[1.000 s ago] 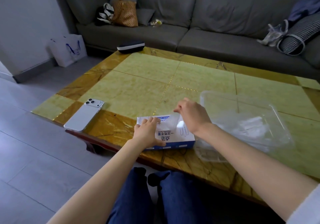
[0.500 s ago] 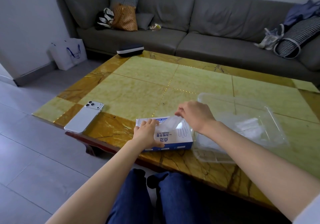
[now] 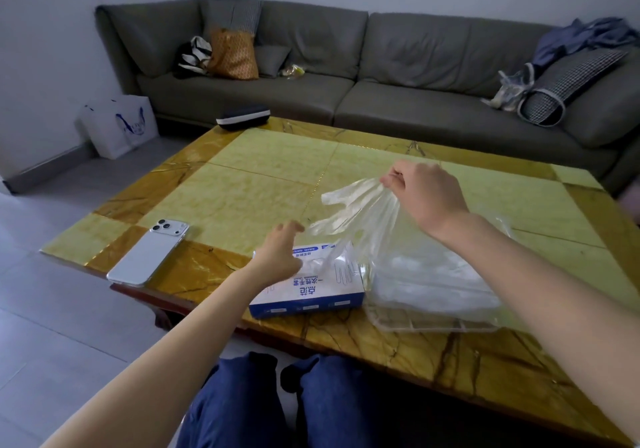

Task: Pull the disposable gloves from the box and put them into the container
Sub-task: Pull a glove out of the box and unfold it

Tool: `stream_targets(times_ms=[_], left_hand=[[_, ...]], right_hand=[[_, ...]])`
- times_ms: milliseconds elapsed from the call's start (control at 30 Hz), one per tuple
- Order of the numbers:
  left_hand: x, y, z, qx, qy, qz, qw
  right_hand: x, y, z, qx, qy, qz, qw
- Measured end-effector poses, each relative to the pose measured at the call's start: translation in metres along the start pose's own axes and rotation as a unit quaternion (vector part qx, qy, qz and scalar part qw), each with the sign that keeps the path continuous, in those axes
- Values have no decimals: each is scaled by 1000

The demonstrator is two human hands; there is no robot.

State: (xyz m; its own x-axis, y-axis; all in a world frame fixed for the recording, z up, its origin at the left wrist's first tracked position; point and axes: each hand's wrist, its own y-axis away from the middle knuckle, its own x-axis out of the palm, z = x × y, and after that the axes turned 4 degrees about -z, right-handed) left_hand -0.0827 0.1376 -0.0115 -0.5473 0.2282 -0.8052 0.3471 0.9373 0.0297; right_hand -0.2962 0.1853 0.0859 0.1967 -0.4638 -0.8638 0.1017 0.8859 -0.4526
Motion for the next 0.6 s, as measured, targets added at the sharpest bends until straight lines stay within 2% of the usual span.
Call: stream_targets(times_ms=[67, 100, 167, 267, 400, 500, 600], left_hand=[[-12, 4, -25, 45, 72, -118, 989], [-15, 8, -39, 79, 88, -144, 983], [-15, 18, -68, 140, 84, -120, 979], [-4, 29, -99, 148, 36, -64, 986], [3, 27, -118, 173, -71, -93, 978], [-7, 19, -122, 192, -21, -108, 975], [-26, 13, -124, 187, 50, -52, 980]], right_hand=[[-3, 4, -1, 16, -2, 13, 1000], [-3, 5, -1, 28, -5, 19, 999], [-5, 6, 1, 55, -18, 23, 998], [-6, 8, 8, 101, -64, 27, 992], [-11, 11, 14, 128, -140, 35, 981], [-17, 15, 8, 151, -228, 59, 960], [-20, 16, -6, 143, -262, 17, 954]])
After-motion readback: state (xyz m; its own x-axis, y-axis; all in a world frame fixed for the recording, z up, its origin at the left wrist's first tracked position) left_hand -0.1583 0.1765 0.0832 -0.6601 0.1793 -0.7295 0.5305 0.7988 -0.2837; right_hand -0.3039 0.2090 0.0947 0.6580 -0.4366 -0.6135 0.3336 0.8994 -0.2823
